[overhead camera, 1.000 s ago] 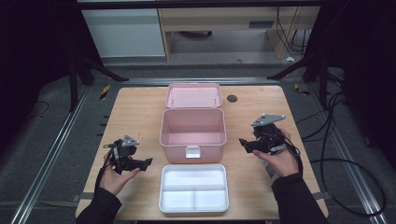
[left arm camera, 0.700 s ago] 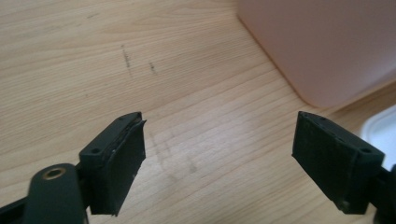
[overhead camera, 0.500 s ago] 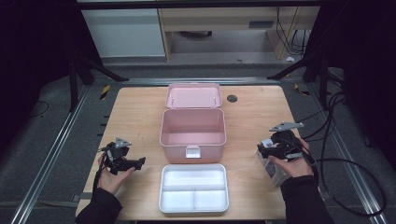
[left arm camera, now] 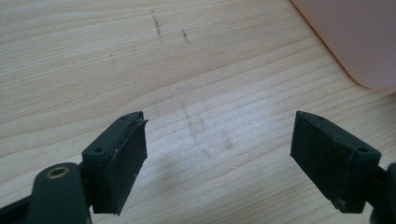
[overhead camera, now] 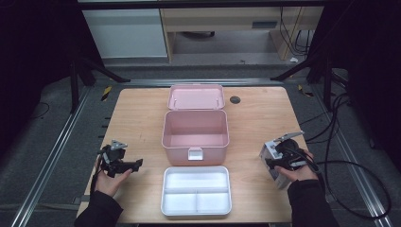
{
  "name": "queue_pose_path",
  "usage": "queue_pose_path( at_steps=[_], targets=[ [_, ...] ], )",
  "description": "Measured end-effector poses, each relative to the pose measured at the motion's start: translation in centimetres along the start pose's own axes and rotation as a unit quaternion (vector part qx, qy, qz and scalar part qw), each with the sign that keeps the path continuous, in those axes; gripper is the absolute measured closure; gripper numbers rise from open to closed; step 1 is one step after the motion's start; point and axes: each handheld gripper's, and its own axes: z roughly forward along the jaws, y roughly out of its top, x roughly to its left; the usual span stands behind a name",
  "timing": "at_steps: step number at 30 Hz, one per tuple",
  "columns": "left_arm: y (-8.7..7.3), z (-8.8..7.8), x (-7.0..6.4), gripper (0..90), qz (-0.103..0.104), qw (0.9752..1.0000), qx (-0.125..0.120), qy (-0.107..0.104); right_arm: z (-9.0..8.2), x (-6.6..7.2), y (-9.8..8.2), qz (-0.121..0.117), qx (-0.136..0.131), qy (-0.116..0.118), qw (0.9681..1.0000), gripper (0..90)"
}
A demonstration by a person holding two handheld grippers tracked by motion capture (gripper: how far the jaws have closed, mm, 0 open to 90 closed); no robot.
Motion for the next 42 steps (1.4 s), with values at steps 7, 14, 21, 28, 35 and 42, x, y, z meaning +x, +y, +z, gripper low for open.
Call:
queue_pose_path(
  at_steps=[7, 14, 21, 28, 35, 42],
  targets=[
    [0.0, -0.4, 0.4, 21.0, -0.009, 0.9999, -0.005, 0.000, 1.2, -0.6, -0.3, 0.024, 0.043, 0.008, 0.9987, 44.4],
    [0.0, -0.3, 0.3, 21.1, -0.004, 1.0000, -0.001, 0.000, 1.5, -1.0, -0.2, 0.040, 0.062, 0.021, 0.9970, 49.4],
    [0.1, -0.1, 0.0, 31.4, 0.008, 0.9998, 0.011, -0.011, 1.8, -0.9, 0.3, 0.041, 0.082, 0.018, 0.9956, 54.4],
    [0.2, -0.1, -0.1, 29.9, 0.008, 0.9999, 0.012, -0.009, 1.8, -0.6, 0.6, 0.026, 0.087, 0.015, 0.9958, 56.3],
    [0.2, 0.0, -0.2, 29.8, 0.013, 0.9998, 0.016, -0.009, 1.2, -0.6, 0.9, 0.024, 0.072, 0.016, 0.9970, 56.6],
    [0.3, 0.1, -0.4, 30.2, 0.016, 0.9995, 0.022, -0.016, 0.6, -0.5, 1.4, 0.014, 0.051, 0.020, 0.9984, 56.5]
  ],
)
